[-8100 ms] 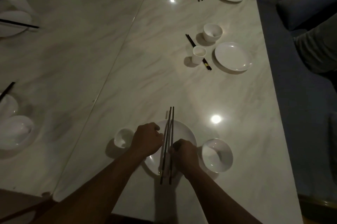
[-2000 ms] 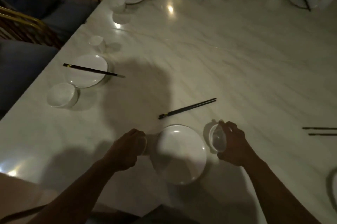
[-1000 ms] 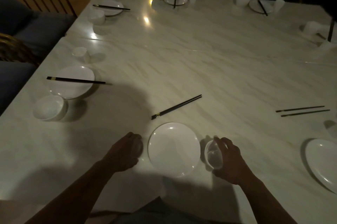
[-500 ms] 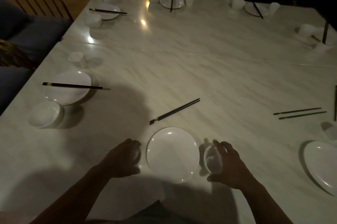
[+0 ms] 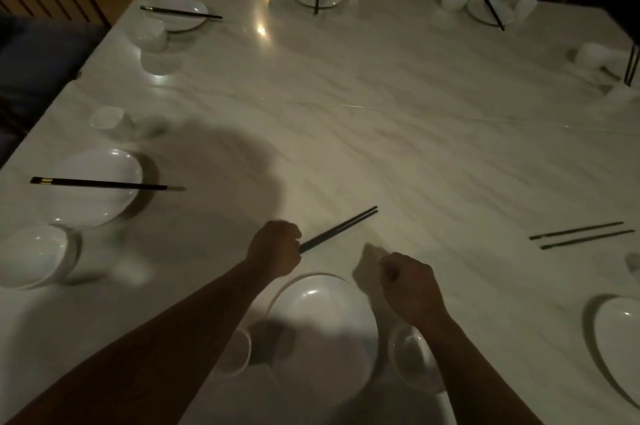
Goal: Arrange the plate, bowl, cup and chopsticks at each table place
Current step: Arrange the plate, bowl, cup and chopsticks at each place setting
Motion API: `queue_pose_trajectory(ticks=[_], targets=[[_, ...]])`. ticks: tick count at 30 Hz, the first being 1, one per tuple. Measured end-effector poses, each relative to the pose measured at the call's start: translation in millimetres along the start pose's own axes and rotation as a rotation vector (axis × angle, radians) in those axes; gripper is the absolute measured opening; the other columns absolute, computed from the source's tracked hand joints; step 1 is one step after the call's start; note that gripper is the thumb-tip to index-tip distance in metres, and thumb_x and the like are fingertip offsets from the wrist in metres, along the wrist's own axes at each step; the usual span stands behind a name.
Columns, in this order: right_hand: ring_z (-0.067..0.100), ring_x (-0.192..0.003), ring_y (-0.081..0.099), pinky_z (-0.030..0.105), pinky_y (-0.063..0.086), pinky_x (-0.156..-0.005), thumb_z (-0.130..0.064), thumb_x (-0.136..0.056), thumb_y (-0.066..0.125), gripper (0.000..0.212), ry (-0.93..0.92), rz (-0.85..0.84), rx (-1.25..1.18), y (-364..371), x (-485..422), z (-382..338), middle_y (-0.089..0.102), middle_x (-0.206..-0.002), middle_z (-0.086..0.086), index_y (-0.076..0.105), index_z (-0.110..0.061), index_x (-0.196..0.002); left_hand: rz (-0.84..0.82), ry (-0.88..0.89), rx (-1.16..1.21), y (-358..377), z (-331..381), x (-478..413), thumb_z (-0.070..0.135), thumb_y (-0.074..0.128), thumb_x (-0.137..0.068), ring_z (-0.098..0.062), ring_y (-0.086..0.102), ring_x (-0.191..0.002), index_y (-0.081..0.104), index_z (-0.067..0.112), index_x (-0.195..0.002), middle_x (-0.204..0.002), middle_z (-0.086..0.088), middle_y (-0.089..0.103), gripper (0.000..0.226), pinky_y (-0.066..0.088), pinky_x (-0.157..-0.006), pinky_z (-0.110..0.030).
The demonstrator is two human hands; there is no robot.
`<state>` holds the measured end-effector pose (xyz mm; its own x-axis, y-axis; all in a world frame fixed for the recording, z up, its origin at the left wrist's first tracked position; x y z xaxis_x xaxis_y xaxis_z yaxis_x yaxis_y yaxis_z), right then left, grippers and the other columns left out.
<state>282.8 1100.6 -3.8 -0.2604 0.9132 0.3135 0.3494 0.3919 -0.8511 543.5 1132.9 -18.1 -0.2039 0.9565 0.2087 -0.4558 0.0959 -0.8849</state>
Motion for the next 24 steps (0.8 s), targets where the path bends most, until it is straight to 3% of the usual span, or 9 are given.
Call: queue_pose_trajectory(ticks=[5,9,12,15,19,24], targets=[[0.015,-0.097,0.067,0.008,0.036,-0.074,-0.022,-0.090,0.060,0.023,0.052,-0.066,-0.075,28.3,-25.7,-8.7,0.072,-0.106,-0.006,0.072,-0.025,-0.109,-0.030,0.024,0.006,26.5,19.6,-50.5,0.031,0.064,-0.086,-0.016,0.062,-0.103,0.072,0.018,-0.100,-0.109,0.001,0.068,0.021,0.048,-0.090,-0.024],[0.006,-0.078,0.062,0.001,0.032,-0.055,-0.032,-0.091,0.064,0.012,0.091,-0.124,-0.136,44.0,-38.7,-6.5,0.067,-0.087,-0.011,0.069,-0.027,-0.100,-0.083,0.020,0.015,38.0,20.1,-70.7,0.034,0.070,-0.081,-0.019,0.067,-0.090,0.076,0.016,-0.089,-0.096,-0.002,0.073,0.021,0.055,-0.084,-0.032],[0.003,-0.074,0.057,0.001,0.035,-0.054,-0.039,-0.090,0.064,0.017,0.089,-0.122,-0.158,50.4,-48.0,-11.2,0.064,-0.085,-0.014,0.070,-0.025,-0.097,-0.091,-0.013,0.090,38.5,11.9,-80.9,0.036,0.078,-0.071,-0.018,0.068,-0.086,0.077,0.019,-0.081,-0.089,0.000,0.074,0.019,0.055,-0.080,-0.031],[0.008,-0.080,0.061,0.004,0.031,-0.059,-0.041,-0.089,0.065,0.017,0.097,-0.101,-0.216,54.7,-57.4,-22.6,0.065,-0.088,-0.011,0.070,-0.025,-0.095,-0.101,-0.004,0.088,40.9,7.5,-85.3,0.034,0.078,-0.072,-0.019,0.068,-0.090,0.075,0.020,-0.082,-0.092,0.000,0.073,0.017,0.055,-0.082,-0.031],[0.018,-0.086,0.066,0.020,0.040,-0.065,-0.039,-0.088,0.063,0.021,0.143,-0.063,-0.216,62.4,-71.3,-38.8,0.071,-0.094,-0.002,0.073,-0.020,-0.094,-0.067,0.032,0.081,40.8,-0.8,-85.2,0.023,0.068,-0.079,-0.022,0.062,-0.102,0.073,0.018,-0.095,-0.104,-0.004,0.069,0.018,0.049,-0.092,-0.035],[0.023,-0.094,0.066,0.026,0.047,-0.068,-0.058,-0.074,0.069,0.036,0.421,-0.067,-0.341,74.8,-80.4,-47.7,0.067,-0.095,-0.002,0.067,-0.023,-0.086,-0.041,0.100,0.034,36.7,-7.8,-81.2,0.021,0.060,-0.080,-0.030,0.064,-0.090,0.074,0.012,-0.086,-0.093,-0.010,0.069,0.018,0.053,-0.079,-0.039]])
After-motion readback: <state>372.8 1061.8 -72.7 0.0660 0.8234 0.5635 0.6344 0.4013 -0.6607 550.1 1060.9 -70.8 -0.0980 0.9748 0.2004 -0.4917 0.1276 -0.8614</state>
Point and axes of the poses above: each hand's wrist, its own x-axis away from the middle knuckle, its own y-axis out of the palm, z = x × y, the point moved 8 cm from there along -x, towards the middle knuckle
